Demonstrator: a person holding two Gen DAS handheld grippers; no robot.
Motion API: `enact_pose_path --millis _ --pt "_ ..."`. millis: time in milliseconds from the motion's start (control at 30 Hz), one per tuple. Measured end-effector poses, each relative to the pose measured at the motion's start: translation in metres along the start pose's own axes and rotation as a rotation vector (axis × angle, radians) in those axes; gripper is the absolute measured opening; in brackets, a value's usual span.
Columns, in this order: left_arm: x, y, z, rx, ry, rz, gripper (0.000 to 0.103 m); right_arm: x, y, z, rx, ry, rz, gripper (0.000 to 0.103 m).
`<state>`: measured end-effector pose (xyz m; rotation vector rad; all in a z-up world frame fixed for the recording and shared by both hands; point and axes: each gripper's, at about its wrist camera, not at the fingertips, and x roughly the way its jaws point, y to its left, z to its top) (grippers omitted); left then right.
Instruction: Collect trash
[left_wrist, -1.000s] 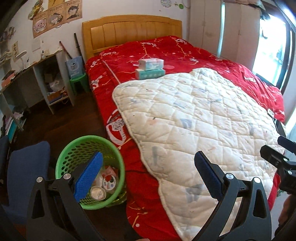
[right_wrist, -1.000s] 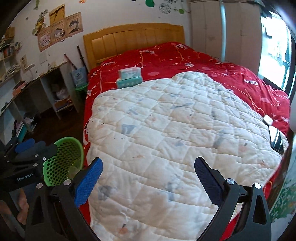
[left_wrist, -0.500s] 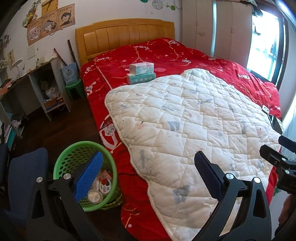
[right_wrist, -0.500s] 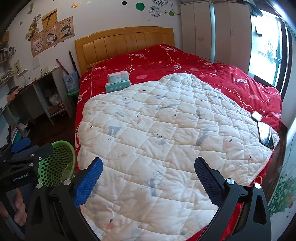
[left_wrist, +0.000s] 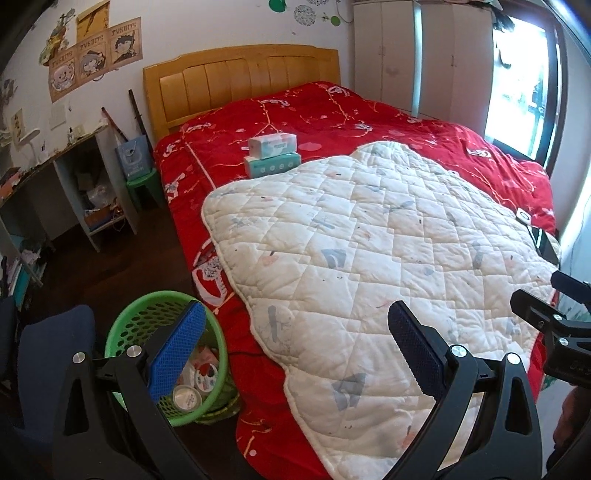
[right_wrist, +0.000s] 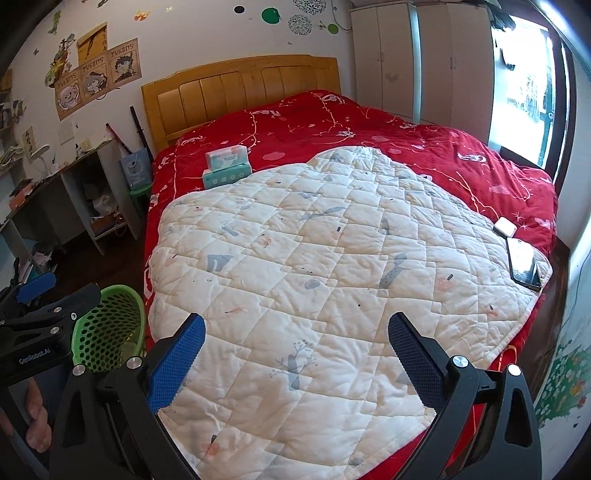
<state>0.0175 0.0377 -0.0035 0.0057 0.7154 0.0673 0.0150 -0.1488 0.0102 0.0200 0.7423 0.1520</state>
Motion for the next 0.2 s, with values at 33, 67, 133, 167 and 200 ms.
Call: enact_pose_path --millis 33,67,133,167,200 --pt "0.0003 0.0002 -0.0004 -0.005 0.003 -0.002 0.098 -0.0002 -0.0004 -0.0001 0.001 0.001 0.0 0.096" --pt "0.0008 0.0002 -0.0004 -0.007 0.006 -0.002 0.098 -0.0002 -0.0003 -0.0002 0.0 0.001 -0.001 0.096" --pt "0.0014 0.0001 -0.0009 -0.004 0.007 0.0 0.098 -0.0007 -0.0007 -0.0004 0.001 -0.001 0.0 0.096" --pt "0.0015 0.0 -0.0004 -0.006 0.008 -0.001 0.098 -0.0006 -0.0007 -0.0003 0.001 0.0 0.0 0.096" --pt "0.0016 0.0 -0.0003 -0.007 0.01 -0.003 0.098 -0.0003 -0.0005 -0.0003 0.001 0.001 -0.003 0.096"
